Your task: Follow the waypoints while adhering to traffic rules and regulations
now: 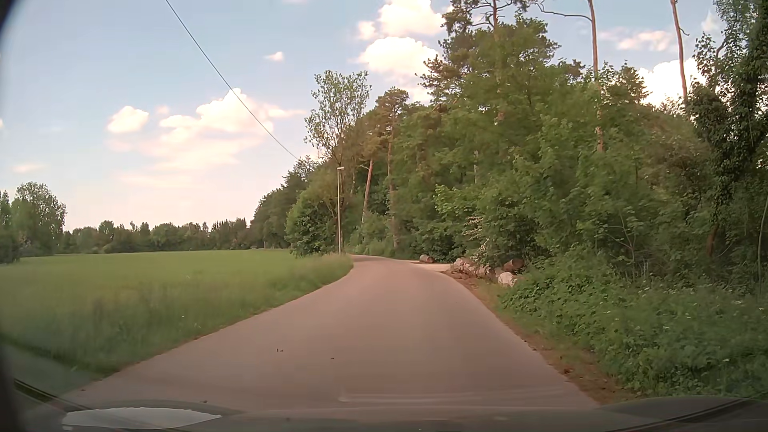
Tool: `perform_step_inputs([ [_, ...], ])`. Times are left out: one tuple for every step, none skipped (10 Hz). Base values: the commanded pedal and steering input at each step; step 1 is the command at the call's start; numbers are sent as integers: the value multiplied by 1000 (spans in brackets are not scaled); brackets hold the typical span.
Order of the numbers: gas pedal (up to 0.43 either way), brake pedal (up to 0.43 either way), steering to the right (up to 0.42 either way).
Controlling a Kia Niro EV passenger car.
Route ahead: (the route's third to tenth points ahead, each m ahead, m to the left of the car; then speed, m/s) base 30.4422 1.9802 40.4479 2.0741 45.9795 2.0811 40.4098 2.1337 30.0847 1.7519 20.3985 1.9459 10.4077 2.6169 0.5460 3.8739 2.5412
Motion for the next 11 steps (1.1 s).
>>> perform_step_inputs([
  [0,134,12],
  [0,134,12],
  [0,134,12],
  [0,134,12],
  [0,134,12],
  [0,134,12],
  [0,134,12],
  [0,134,12],
  [0,134,12],
  [0,134,12],
  [0,134,12],
])
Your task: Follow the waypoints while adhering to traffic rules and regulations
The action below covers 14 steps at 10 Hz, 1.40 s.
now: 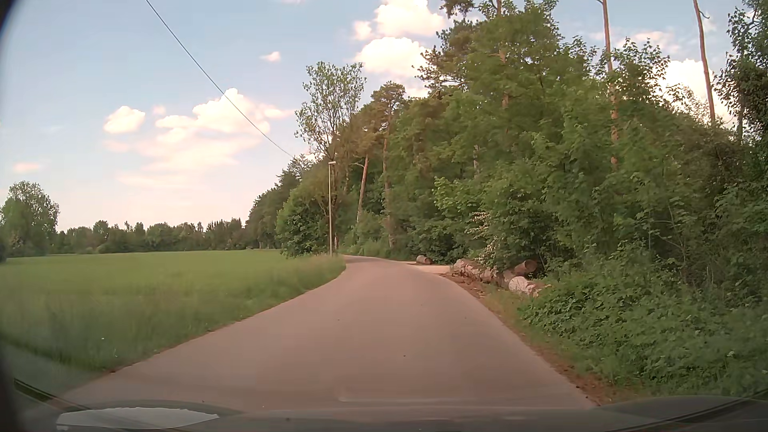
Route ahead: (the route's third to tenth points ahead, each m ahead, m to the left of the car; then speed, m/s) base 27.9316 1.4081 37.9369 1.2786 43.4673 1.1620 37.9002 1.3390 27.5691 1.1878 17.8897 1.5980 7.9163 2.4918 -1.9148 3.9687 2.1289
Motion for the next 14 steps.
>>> perform_step_inputs([
  [0,134,12],
  [0,134,10],
  [0,134,9],
  [0,134,10],
  [0,134,9],
  [0,146,9],
  [0,159,9],
  [0,171,9],
  [0,177,9],
  [0,183,8],
  [0,183,8],
  [0,183,8],
  [0,195,8],
  [0,220,8],
])
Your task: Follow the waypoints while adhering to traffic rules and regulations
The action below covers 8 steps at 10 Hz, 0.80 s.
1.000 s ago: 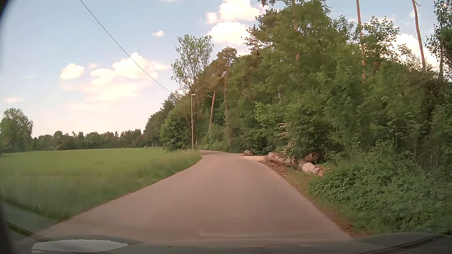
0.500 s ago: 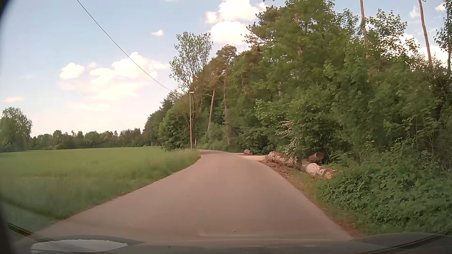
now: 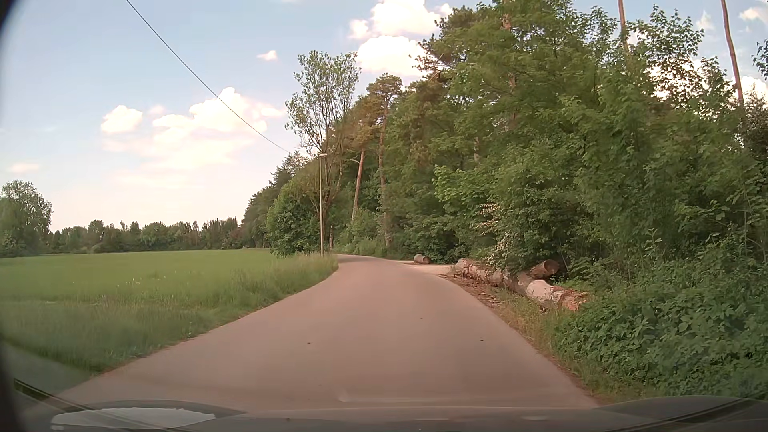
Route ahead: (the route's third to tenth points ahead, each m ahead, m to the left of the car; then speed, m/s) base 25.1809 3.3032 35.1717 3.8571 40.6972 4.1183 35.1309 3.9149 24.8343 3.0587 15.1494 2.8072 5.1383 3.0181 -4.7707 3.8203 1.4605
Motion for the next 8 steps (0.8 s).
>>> perform_step_inputs([
  [0,232,8],
  [0,244,8],
  [0,250,7],
  [0,256,7],
  [0,256,7],
  [0,256,7],
  [0,274,6],
  [0,274,7],
])
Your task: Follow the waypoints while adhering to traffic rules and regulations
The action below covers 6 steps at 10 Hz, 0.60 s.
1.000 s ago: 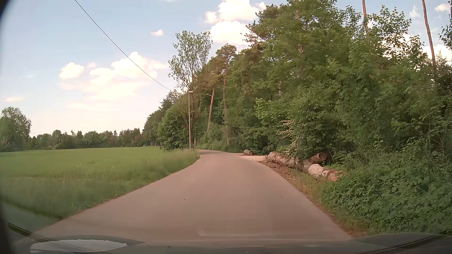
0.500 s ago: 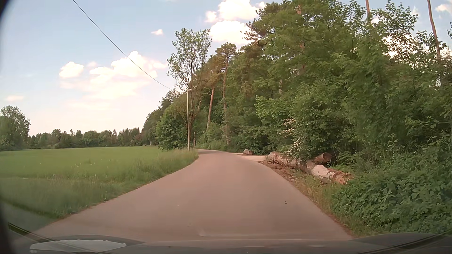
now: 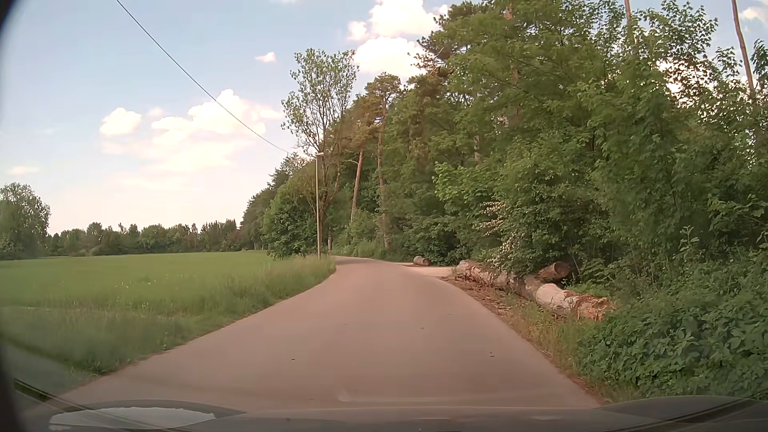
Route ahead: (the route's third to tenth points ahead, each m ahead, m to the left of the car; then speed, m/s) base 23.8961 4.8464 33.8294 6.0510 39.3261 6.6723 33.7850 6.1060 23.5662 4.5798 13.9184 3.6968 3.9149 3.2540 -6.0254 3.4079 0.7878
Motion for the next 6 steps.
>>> perform_step_inputs([
  [0,287,7],
  [0,280,7],
  [0,287,7],
  [0,287,7],
  [0,287,7],
  [0,287,7],
])
